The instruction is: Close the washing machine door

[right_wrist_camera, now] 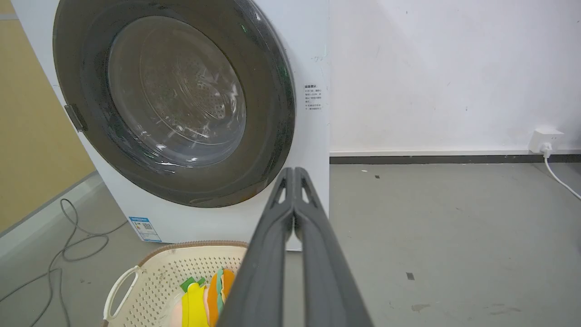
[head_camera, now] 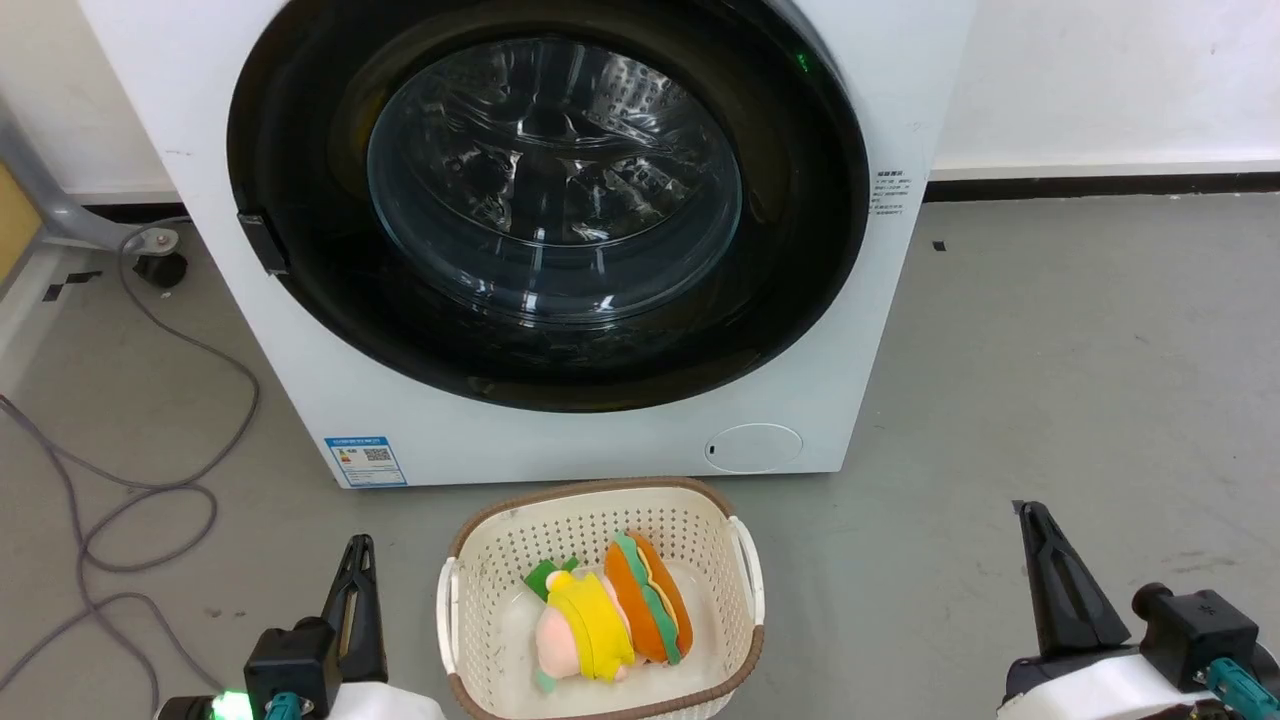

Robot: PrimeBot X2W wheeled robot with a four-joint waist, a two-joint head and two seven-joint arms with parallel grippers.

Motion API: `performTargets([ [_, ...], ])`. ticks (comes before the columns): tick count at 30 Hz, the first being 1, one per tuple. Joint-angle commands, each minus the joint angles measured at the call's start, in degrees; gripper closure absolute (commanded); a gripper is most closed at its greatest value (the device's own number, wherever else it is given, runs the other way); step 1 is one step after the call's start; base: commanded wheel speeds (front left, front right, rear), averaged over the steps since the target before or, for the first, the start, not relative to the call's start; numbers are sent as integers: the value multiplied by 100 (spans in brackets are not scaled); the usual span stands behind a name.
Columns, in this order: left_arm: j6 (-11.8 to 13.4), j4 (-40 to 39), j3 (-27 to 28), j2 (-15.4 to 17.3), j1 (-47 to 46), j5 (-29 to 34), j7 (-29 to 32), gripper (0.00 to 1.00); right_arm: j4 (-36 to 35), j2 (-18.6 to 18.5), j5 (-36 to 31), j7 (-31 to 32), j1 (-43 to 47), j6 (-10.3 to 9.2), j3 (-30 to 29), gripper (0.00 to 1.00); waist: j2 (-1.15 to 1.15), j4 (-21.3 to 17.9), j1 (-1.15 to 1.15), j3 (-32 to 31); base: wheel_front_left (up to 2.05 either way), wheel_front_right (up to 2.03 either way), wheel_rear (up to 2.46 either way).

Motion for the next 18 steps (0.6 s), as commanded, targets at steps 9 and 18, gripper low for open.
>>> performTargets([
  [9, -71, -76, 15, -1, -90, 45, 114, 100, -82, 8, -103, 116, -42, -2, 21, 100, 0, 31, 0, 0, 0, 0, 0],
  [18, -112, -118, 19, -2, -117, 56, 219, 100, -128, 10, -164, 221, -53, -2, 36, 100, 0, 63, 0, -1, 0, 0, 0],
])
